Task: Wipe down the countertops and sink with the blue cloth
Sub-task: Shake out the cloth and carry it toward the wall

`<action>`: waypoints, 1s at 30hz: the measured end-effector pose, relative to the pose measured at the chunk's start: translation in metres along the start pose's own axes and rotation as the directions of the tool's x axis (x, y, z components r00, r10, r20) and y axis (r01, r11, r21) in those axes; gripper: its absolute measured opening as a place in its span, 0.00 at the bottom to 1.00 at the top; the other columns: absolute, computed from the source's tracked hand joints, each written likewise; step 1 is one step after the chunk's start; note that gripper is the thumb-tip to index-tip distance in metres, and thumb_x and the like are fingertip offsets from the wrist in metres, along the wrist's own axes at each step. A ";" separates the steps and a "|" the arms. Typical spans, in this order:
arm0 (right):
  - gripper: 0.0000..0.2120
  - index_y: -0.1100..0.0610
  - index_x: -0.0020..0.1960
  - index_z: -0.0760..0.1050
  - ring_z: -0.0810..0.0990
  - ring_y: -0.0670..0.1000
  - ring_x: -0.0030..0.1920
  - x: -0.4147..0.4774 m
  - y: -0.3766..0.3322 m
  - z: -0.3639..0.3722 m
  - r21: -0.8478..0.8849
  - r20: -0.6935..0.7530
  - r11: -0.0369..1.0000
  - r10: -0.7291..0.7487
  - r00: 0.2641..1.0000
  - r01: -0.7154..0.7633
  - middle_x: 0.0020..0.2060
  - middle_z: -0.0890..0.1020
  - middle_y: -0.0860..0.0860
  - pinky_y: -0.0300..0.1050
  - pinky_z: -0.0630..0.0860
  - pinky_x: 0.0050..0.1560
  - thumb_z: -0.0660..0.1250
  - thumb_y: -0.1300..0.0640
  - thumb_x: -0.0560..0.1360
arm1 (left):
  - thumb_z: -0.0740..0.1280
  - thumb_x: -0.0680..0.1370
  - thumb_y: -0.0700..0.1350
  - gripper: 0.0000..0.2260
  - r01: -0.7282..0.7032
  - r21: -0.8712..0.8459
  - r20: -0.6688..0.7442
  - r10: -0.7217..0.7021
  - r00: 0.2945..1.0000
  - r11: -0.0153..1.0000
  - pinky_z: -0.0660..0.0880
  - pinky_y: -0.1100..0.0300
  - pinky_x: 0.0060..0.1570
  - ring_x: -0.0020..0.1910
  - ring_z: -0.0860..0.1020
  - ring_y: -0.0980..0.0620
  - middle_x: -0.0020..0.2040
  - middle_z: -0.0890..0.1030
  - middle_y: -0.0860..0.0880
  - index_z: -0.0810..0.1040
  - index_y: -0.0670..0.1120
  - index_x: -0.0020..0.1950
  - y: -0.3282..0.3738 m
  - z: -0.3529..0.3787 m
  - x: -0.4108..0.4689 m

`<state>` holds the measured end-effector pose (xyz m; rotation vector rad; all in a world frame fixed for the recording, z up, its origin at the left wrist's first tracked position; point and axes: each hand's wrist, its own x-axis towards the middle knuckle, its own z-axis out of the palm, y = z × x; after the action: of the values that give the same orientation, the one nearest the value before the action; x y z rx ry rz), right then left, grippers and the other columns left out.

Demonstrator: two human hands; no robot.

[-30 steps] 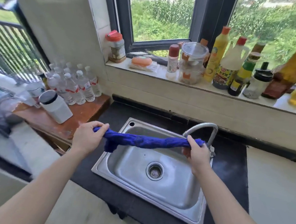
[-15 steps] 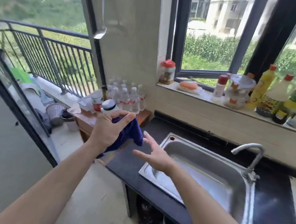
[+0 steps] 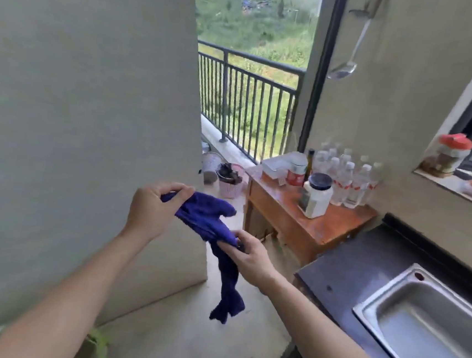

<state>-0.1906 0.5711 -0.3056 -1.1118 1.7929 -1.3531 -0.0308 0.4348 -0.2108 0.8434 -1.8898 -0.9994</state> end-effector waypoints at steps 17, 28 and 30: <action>0.04 0.45 0.55 0.72 0.79 0.36 0.45 0.193 -0.076 0.068 -0.166 0.203 0.934 -0.281 0.938 0.316 0.44 0.82 0.42 0.28 0.71 0.40 0.59 0.50 0.84 | 0.68 0.78 0.43 0.06 0.289 0.324 -0.207 -0.230 0.951 0.901 0.70 0.61 0.54 0.58 0.73 0.49 0.52 0.77 0.47 0.75 0.46 0.42 -0.146 -0.080 0.067; 0.13 0.56 0.59 0.81 0.83 0.49 0.53 0.362 -0.139 0.054 0.234 0.549 0.965 -0.235 0.802 0.123 0.53 0.86 0.53 0.42 0.80 0.57 0.60 0.63 0.82 | 0.74 0.75 0.42 0.05 0.258 0.130 -0.118 -0.243 0.963 0.957 0.72 0.63 0.39 0.33 0.74 0.58 0.40 0.82 0.43 0.84 0.49 0.50 -0.104 -0.057 0.235; 0.13 0.54 0.59 0.82 0.84 0.48 0.54 0.385 -0.142 0.052 0.203 0.562 0.970 -0.226 0.796 0.132 0.52 0.86 0.51 0.41 0.80 0.55 0.60 0.60 0.83 | 0.78 0.71 0.44 0.04 0.246 0.184 -0.244 -0.198 0.949 0.952 0.69 0.64 0.33 0.28 0.70 0.59 0.32 0.79 0.51 0.85 0.49 0.41 -0.103 -0.059 0.254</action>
<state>-0.2838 0.1875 -0.1808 -1.4470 1.1365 -1.0653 -0.0721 0.1586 -0.1908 1.2658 -1.7535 -0.8031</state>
